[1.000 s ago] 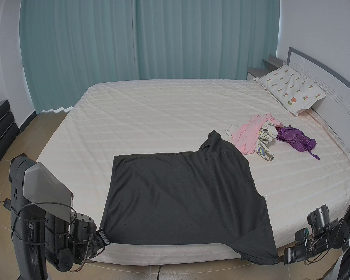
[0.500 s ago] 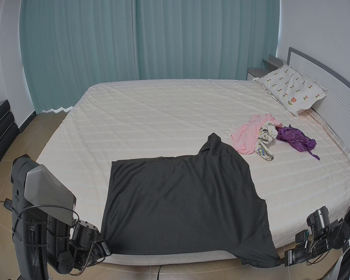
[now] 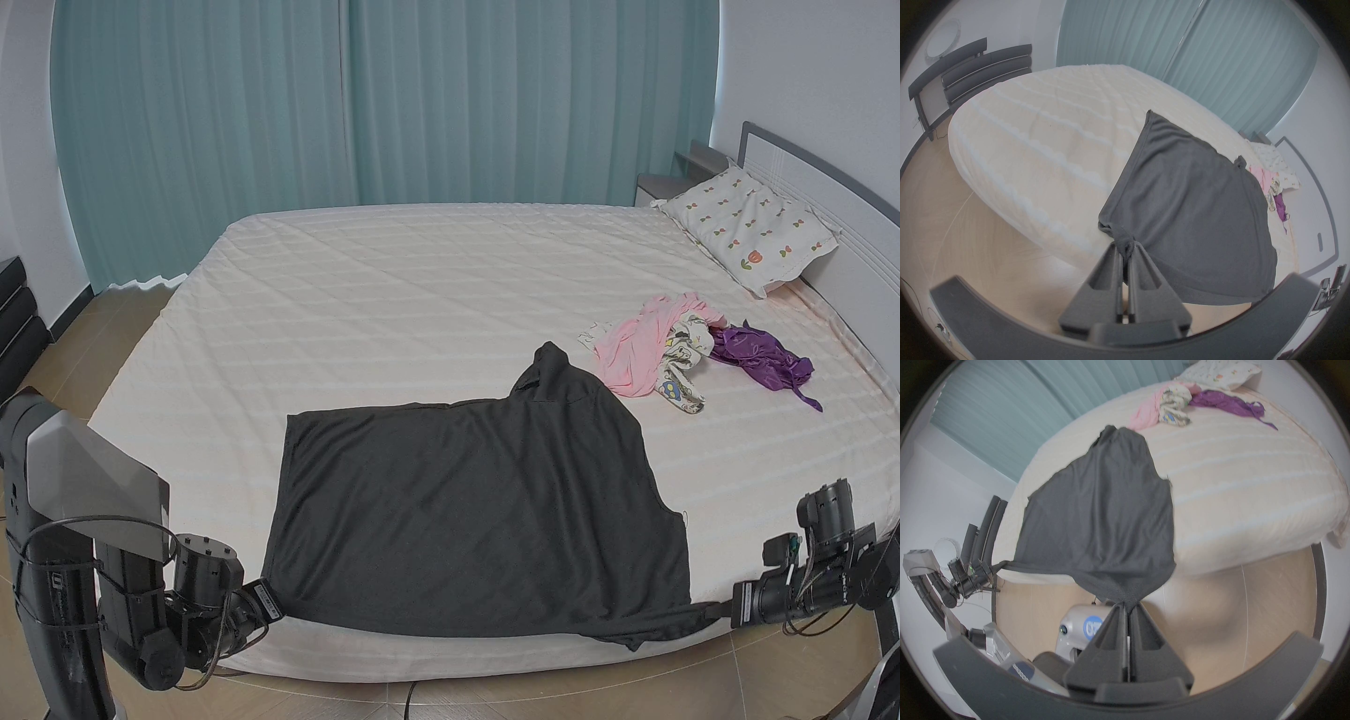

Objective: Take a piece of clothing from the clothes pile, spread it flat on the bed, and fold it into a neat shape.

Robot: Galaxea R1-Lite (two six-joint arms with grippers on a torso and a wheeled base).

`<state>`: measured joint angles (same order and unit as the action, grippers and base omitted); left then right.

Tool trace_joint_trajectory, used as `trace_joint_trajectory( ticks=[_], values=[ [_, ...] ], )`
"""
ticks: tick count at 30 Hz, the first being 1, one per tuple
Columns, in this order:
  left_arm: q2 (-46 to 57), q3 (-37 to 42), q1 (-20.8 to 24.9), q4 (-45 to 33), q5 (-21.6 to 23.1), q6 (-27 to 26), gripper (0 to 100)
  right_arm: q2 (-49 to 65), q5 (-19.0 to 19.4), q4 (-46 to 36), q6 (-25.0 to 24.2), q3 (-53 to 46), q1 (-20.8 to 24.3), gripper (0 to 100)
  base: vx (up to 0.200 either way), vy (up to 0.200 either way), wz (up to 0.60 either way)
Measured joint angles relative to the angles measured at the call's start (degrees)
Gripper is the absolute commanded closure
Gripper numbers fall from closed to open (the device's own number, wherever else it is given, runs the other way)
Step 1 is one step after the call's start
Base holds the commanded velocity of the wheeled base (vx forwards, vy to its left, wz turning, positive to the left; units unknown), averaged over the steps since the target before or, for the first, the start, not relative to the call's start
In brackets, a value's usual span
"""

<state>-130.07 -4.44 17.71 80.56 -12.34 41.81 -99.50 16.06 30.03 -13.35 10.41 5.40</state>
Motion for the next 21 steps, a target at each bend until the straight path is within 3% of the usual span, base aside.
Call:
trace_joint_trajectory(
  ticks=[21],
  values=[
    [2.43,-21.14,-4.82,-23.05,0.40,0.01,100,-3.78,-0.32,-0.28,-1.67,19.69,0.27,100,0.000,0.000,0.00]
  ],
)
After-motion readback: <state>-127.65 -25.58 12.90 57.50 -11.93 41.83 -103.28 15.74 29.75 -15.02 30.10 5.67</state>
